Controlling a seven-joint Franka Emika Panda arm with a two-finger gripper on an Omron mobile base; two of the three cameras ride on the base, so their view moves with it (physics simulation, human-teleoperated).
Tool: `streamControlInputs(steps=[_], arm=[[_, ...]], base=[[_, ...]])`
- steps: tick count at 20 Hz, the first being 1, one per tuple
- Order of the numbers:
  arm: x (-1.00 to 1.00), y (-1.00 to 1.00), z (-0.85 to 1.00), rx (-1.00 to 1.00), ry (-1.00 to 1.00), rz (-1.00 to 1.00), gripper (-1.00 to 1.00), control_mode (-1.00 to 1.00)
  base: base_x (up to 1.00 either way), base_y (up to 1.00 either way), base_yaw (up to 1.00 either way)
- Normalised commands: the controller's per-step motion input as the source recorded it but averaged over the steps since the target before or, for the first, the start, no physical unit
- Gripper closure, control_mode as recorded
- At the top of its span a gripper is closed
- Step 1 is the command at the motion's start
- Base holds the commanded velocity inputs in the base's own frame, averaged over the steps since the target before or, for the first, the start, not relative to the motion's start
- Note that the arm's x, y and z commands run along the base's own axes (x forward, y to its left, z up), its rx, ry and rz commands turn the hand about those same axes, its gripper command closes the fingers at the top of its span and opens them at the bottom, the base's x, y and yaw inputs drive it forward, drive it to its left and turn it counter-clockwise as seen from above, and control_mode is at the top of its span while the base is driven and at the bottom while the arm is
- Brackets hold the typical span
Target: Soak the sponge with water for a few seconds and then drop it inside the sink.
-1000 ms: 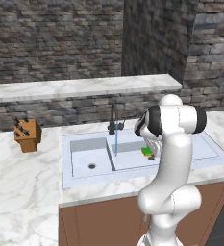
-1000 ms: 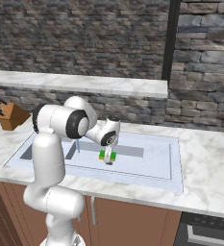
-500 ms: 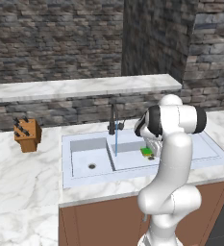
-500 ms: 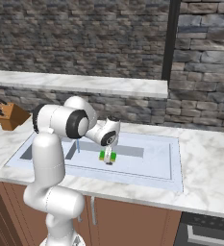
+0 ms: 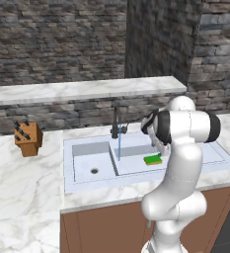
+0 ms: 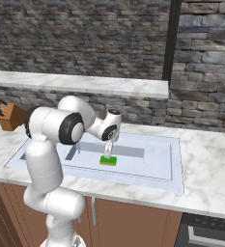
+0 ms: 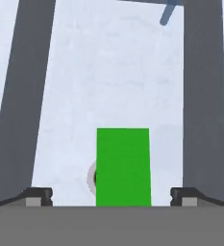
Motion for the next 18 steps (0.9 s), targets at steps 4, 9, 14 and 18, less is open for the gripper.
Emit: streamControlInputs(steps=[4, 9, 14, 18], arm=[[-0.06, 0.00, 0.83, 0.00, 0.00, -0.03, -1.00, -1.00], [-0.08, 0.00, 0.68, 0.00, 0.00, -0.09, -1.00, -1.00], [-0.16, -0.05, 0.34, 0.00, 0.00, -0.18, -1.00, -1.00], [-0.35, -0.06, 0.36, 0.00, -0.01, -0.23, -1.00, -1.00]], base=[[0.00, 0.00, 0.00], [0.00, 0.00, 0.00], [0.00, 0.00, 0.00], [0.00, 0.00, 0.00]])
